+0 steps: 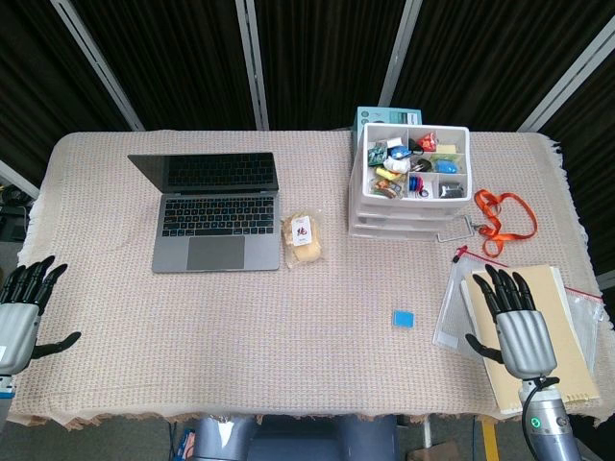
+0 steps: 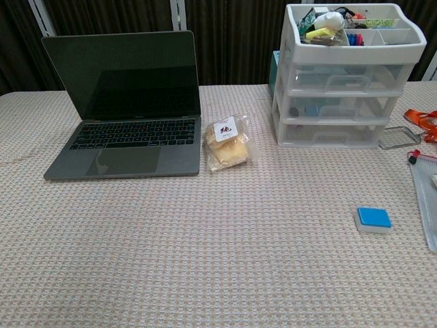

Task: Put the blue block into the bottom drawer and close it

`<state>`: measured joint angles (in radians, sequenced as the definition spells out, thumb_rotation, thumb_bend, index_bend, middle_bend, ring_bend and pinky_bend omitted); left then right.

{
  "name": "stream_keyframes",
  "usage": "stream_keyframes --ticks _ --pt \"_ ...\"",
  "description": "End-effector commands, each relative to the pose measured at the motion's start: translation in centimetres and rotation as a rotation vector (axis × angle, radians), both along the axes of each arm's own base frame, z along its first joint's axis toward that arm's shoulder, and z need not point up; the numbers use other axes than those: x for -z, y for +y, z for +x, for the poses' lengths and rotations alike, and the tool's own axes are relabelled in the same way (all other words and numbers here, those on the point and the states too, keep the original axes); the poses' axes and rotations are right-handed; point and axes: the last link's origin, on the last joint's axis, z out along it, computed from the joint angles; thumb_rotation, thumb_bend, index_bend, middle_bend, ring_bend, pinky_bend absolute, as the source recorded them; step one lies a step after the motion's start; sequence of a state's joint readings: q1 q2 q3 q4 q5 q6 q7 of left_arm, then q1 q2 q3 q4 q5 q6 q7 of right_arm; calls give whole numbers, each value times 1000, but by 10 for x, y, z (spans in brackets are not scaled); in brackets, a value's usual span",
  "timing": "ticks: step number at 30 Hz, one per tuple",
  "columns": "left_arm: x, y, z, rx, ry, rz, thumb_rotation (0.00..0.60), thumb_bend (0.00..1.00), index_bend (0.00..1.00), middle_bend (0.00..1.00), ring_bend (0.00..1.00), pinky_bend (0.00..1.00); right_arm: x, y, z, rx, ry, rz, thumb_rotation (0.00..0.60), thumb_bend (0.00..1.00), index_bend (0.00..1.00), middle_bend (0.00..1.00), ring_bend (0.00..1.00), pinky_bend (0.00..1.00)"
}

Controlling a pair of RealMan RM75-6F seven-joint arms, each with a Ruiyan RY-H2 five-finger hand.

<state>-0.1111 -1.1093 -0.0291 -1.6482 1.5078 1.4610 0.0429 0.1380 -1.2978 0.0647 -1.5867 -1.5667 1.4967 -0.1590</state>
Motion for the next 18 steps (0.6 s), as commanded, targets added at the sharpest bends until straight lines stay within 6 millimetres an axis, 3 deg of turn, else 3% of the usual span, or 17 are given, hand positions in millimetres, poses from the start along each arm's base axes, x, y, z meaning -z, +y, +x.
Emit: stream_keyframes --ticks 1,18 --pt "0 0 0 0 0 1 600 98 78 0 0 0 0 0 0 0 0 0 600 85 108 0 0 0" --pt "0 1 0 8 -3 -3 600 95 79 0 0 0 1 0 1 7 -8 6 600 87 108 0 0 0"
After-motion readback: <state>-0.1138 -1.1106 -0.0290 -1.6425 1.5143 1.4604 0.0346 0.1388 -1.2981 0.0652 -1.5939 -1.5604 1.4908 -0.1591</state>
